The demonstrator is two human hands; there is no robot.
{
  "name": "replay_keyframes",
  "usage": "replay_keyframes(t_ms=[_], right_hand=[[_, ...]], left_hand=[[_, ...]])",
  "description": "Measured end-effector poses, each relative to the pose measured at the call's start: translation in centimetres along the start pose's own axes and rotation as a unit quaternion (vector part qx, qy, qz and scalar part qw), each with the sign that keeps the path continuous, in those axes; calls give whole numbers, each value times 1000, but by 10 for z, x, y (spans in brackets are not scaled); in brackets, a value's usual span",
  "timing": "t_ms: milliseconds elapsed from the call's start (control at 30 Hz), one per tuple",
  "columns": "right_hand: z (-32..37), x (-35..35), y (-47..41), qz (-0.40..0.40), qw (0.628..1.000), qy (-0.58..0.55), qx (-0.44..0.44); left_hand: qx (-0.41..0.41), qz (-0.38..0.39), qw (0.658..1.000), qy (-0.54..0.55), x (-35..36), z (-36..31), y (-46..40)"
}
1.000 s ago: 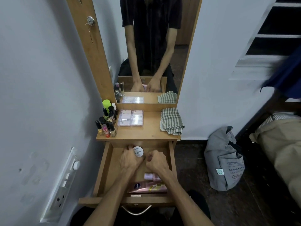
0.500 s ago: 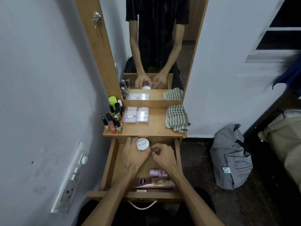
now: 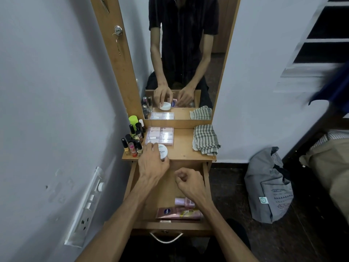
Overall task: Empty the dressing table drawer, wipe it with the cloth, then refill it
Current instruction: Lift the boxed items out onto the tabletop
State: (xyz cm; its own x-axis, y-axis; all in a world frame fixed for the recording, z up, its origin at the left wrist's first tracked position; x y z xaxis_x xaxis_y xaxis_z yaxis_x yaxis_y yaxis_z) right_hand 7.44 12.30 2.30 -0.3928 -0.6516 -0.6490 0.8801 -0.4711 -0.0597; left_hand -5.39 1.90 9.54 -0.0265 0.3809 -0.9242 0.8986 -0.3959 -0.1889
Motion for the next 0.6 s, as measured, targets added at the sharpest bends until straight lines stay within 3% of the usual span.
replay_keyframes(t_ms=[233,400,600], right_hand=[[-17,-4,3,27,999,26,0],[-23,0,4,96,994,45,12],[-28,4,12,176,977,118,32]], left_hand=[[-6,29,998,-51,9,-2,-8],[7,8,996,-88,4,-4,-2],[73,-70,994,35,-8,-12,29]])
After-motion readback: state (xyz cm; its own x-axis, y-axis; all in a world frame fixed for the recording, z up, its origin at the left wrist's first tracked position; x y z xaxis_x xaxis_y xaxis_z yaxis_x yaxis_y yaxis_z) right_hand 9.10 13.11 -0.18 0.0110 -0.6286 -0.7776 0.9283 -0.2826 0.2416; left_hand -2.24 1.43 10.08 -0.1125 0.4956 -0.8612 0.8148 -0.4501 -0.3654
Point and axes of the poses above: each hand's wrist, its own y-axis away from the middle knuckle, its own x-axis out of the palm, z = x × y, the point moved 7 cm from there along -y, towards the middle knuckle, and after that the axes turned 7 degrees about -x, right-handed, at the moved point
